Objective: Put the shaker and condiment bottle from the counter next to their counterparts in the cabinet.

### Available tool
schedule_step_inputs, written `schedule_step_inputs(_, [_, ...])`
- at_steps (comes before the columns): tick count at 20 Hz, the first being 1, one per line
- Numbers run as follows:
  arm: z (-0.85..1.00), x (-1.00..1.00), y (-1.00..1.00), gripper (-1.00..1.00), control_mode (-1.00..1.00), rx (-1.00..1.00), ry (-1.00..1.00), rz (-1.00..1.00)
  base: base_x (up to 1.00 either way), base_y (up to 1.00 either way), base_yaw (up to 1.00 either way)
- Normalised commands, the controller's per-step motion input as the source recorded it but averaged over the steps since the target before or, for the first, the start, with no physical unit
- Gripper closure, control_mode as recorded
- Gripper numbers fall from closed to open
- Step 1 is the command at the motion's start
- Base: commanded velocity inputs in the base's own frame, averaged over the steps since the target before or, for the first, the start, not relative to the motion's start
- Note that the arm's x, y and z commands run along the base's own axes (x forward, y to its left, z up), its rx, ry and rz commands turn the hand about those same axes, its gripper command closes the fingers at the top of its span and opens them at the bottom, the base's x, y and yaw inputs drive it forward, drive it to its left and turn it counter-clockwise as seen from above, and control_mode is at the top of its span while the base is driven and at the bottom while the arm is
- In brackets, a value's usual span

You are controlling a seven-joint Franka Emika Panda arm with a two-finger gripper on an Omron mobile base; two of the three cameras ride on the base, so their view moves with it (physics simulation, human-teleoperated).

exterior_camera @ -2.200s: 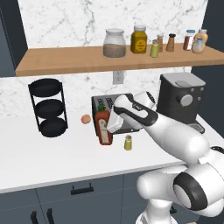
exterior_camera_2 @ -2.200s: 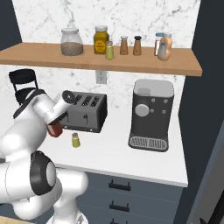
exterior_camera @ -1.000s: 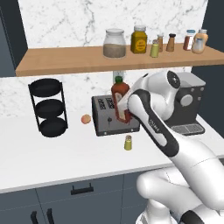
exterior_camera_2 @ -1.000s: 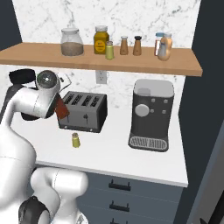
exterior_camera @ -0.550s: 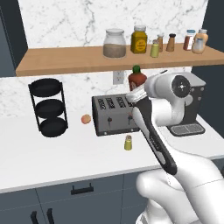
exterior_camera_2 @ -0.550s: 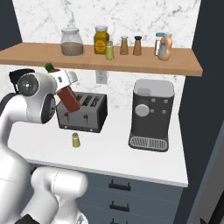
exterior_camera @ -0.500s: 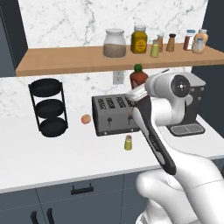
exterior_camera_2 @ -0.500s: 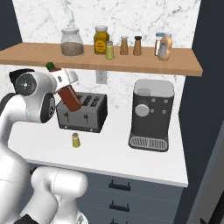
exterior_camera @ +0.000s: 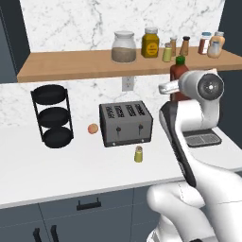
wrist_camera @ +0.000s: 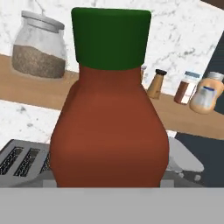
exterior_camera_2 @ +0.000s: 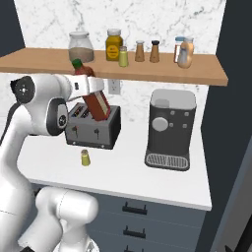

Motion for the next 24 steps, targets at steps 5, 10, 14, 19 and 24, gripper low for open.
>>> schedule_step_inputs(5, [0.52, -0.19, -1.00, 1.00, -1.00, 0.17, -0.04, -0.14, 0.00, 0.00, 0.00])
schedule_step_inputs(10, [0.51, -0.14, -0.86, 1.00, -1.00, 0.15, 0.00, -0.12, 0.00, 0.00, 0.00])
schedule_step_inputs(14, [0.47, -0.03, -0.50, 1.00, -1.00, 0.05, 0.00, -0.04, 0.00, 0.00, 0.00])
schedule_step_inputs(19, [0.08, 0.00, -0.03, 1.00, -1.00, -0.04, 0.00, 0.00, 0.00, 0.00, 0.00])
schedule_step_inputs(24, [0.44, 0.00, -0.17, 1.00, -1.00, -0.02, -0.07, -0.10, 0.00, 0.00, 0.00])
